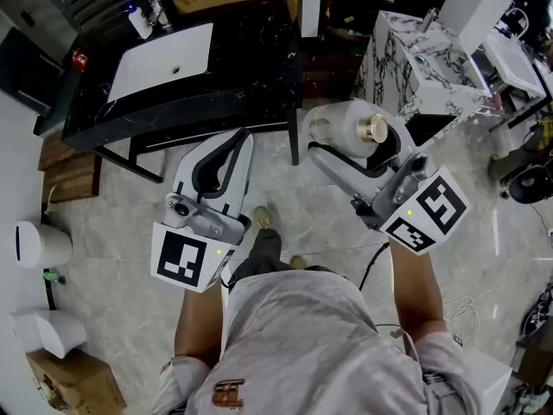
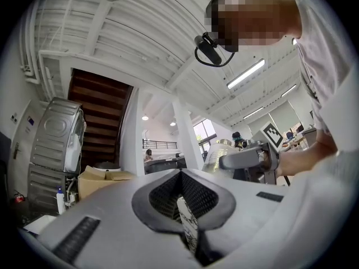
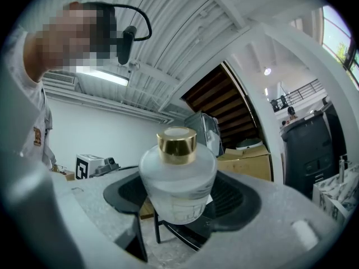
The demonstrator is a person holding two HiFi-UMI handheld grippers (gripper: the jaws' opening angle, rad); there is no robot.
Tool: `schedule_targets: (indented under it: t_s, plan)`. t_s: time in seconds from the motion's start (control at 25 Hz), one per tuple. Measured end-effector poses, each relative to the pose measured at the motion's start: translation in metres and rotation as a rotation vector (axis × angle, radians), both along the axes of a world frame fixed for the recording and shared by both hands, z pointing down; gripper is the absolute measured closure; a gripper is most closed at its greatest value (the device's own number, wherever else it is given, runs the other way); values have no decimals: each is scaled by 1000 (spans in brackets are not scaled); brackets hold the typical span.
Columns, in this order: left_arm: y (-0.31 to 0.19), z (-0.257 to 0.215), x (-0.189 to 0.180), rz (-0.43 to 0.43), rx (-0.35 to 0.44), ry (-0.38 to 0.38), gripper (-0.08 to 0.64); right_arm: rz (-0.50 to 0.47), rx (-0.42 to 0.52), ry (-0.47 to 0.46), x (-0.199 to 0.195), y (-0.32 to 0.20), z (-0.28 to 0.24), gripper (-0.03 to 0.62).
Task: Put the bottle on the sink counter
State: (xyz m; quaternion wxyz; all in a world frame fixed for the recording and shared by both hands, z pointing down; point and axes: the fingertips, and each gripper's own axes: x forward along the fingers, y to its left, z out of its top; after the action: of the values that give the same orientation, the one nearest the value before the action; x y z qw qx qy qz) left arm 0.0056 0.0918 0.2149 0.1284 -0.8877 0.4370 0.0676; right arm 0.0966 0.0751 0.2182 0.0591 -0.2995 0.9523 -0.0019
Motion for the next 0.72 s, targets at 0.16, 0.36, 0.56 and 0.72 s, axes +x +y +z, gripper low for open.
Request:
schedule_targets:
  t_s: [0.16,0.36,0.56,0.72]
  plan:
    - [-30,8,-9,4,-15,-6,560,13,-1,14,-4,-28,4,264]
    - [-85,5,-24,14,6,22,560,44,-1,50,-17,-81,8,264]
    - [-146,23,-48,36,-37,-10,560,85,-14,99,-38,-141,23,262]
    - [-196,29,-65,63,-47,-20,560,122,-31,119,-52,-190,35,264]
